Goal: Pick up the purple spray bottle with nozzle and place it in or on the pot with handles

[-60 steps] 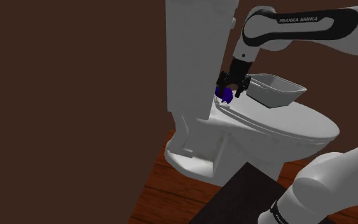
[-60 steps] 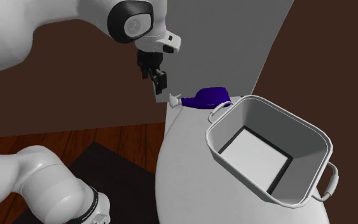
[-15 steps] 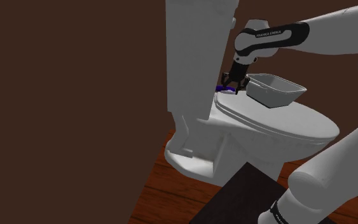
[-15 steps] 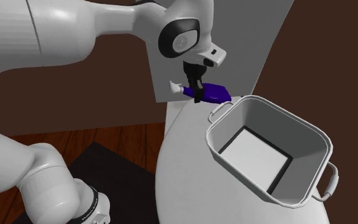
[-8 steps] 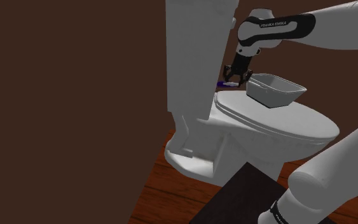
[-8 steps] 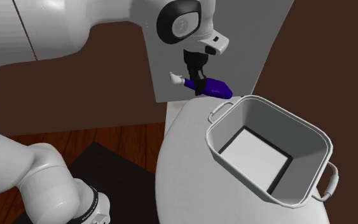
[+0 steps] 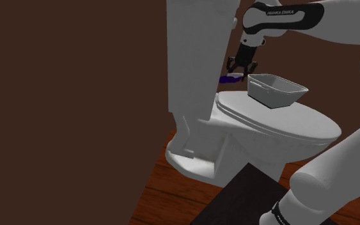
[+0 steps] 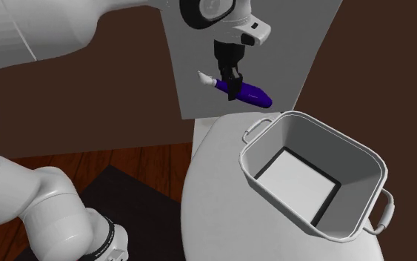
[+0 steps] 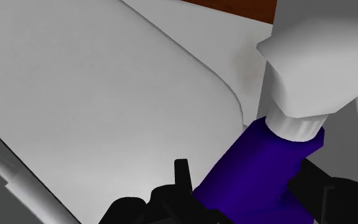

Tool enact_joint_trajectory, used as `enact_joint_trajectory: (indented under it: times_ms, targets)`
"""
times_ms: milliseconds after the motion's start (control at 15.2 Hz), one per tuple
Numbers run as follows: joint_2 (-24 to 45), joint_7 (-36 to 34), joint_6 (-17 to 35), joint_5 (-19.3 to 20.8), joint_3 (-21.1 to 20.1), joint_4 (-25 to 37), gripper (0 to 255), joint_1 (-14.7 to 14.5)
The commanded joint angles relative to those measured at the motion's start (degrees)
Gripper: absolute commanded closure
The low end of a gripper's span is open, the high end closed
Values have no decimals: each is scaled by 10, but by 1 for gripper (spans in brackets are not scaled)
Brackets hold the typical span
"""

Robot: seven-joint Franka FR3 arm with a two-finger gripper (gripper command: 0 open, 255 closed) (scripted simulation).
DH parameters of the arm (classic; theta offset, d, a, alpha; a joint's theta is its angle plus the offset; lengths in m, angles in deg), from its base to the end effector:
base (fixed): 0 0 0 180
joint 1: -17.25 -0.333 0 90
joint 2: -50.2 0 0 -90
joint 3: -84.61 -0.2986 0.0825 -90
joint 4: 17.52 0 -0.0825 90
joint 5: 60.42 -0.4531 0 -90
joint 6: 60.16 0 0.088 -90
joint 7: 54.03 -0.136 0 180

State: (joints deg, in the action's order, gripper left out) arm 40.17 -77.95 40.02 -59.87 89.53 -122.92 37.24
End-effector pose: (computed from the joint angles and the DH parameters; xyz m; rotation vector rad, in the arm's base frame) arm 0.5311 -0.2507 0.5526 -2.8551 1.2926 -0.1307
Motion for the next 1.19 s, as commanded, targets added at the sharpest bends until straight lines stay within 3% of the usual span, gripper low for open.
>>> enact_joint_trajectory:
  times_ms: [0, 726, 1122]
  targets:
    - [3, 0, -15, -1, -1, 19, 255, -1]
    - [27, 1, -103, -3, 0, 131, 255, -2]
    - [24, 85, -104, -3, 49, 129, 255, 34]
